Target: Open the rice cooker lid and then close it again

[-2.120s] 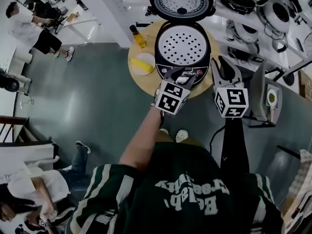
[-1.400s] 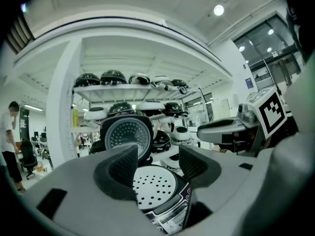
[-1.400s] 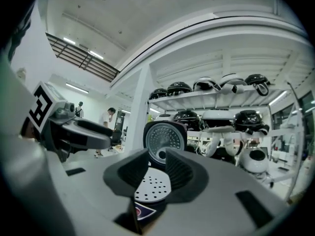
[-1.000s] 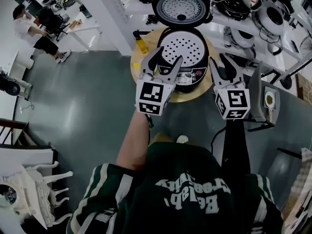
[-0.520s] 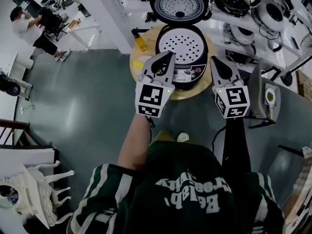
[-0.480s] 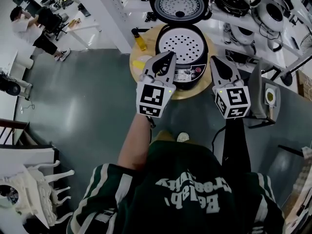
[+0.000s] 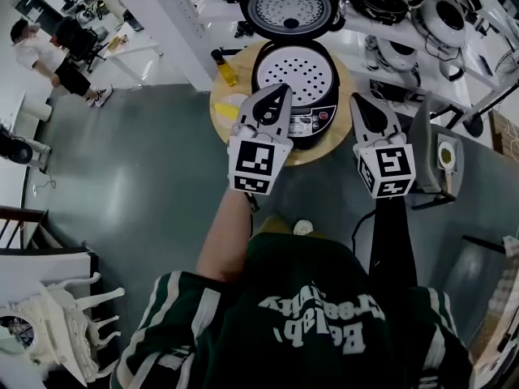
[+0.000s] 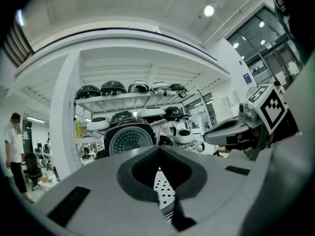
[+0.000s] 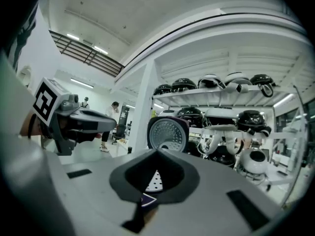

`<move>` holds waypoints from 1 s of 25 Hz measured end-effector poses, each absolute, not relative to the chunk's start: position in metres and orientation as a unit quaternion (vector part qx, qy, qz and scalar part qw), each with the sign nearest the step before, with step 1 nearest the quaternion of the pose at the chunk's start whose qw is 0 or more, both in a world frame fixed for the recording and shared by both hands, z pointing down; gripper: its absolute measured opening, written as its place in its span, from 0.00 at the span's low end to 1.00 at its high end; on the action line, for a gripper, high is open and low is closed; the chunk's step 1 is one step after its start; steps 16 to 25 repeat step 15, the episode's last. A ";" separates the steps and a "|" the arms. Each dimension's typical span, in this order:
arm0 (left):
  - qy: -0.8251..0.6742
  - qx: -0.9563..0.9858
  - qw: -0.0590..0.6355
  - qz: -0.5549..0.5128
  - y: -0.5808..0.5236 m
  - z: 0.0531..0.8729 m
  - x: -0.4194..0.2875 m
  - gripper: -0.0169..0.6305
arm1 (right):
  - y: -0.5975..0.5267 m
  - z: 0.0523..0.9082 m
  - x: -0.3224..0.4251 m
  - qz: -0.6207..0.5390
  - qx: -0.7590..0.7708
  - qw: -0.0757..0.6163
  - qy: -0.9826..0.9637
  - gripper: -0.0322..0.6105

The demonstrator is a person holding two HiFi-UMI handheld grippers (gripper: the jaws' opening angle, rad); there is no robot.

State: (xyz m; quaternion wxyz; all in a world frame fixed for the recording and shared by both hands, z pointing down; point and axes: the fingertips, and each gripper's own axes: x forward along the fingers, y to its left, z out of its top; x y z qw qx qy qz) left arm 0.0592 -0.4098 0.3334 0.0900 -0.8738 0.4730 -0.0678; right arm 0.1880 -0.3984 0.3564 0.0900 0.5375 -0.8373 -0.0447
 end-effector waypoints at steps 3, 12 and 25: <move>0.470 -0.875 0.092 -0.067 -0.411 0.333 0.062 0.03 | -0.399 0.356 0.189 -0.046 0.538 0.090 -0.837 0.05; 0.474 -0.872 0.102 -0.071 -0.417 0.333 0.055 0.03 | -0.403 0.358 0.181 -0.046 0.535 0.094 -0.838 0.05; 0.473 -0.872 0.100 -0.072 -0.420 0.337 0.050 0.03 | -0.407 0.362 0.177 -0.044 0.534 0.097 -0.839 0.05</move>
